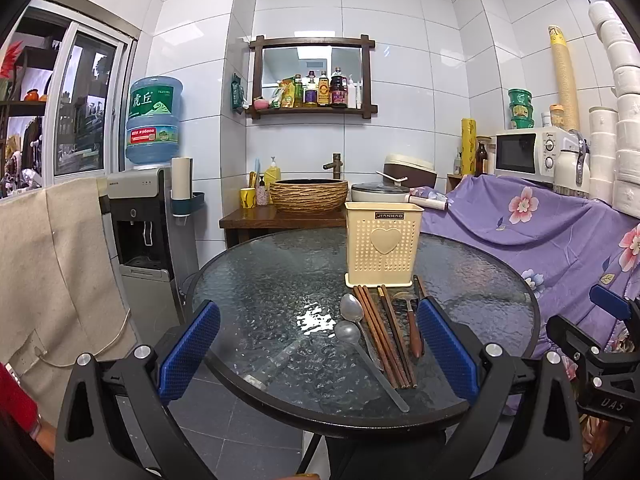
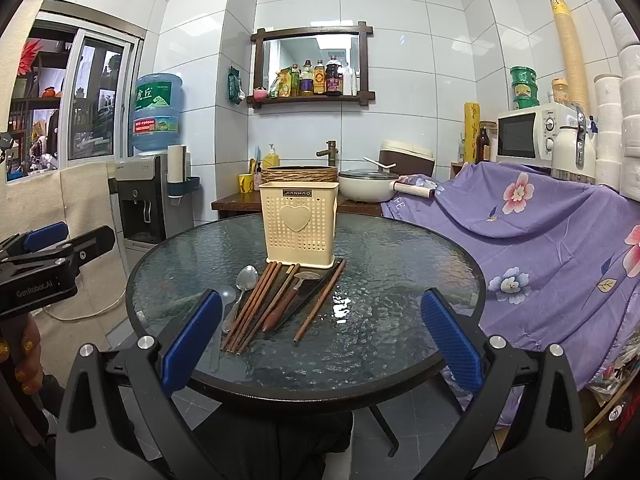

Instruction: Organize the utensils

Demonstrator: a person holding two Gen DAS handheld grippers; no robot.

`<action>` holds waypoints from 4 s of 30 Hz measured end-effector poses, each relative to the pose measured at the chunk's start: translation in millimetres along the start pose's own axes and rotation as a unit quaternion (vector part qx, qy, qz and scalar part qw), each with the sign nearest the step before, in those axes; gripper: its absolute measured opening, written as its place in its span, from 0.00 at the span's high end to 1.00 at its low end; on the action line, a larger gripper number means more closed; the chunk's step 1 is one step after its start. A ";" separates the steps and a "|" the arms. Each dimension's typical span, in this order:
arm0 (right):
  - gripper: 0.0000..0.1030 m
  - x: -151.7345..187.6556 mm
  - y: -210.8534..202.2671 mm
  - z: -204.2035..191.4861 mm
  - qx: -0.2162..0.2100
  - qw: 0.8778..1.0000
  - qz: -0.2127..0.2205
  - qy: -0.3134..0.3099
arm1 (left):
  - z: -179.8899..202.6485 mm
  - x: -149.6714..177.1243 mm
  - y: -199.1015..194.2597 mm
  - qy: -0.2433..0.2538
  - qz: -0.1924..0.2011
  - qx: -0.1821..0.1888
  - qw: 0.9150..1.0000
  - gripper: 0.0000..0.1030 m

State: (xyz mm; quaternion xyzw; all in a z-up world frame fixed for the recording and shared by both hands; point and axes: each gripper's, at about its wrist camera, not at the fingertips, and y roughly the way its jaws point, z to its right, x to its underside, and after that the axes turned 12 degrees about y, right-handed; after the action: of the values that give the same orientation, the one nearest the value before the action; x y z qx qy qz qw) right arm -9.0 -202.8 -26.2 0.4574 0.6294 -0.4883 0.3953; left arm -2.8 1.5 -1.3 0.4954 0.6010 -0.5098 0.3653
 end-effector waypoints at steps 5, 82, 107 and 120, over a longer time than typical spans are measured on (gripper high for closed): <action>0.05 0.3 0.0 -0.1 0.000 1.000 0.000 -0.001 | -1.5 -0.1 0.4 -0.001 0.000 0.001 1.000 0.06; 0.68 -17.2 344.0 25.1 0.048 0.938 -0.333 0.079 | 8.6 31.0 215.7 -0.014 -0.283 0.123 0.951 0.39; 0.85 -19.0 373.8 40.1 0.034 0.934 -0.355 0.016 | 23.6 36.0 224.4 -0.004 -0.316 0.107 0.943 0.50; 0.85 -23.4 390.3 40.3 0.039 0.932 -0.357 0.046 | 35.8 30.4 242.4 0.013 -0.326 0.084 0.941 0.52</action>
State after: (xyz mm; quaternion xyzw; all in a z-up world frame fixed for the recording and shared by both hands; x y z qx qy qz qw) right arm 374.8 -205.7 -111.4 0.2396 0.7490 -0.5998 0.1478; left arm 222.1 -29.2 -98.4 0.3079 0.6896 -0.6429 0.1280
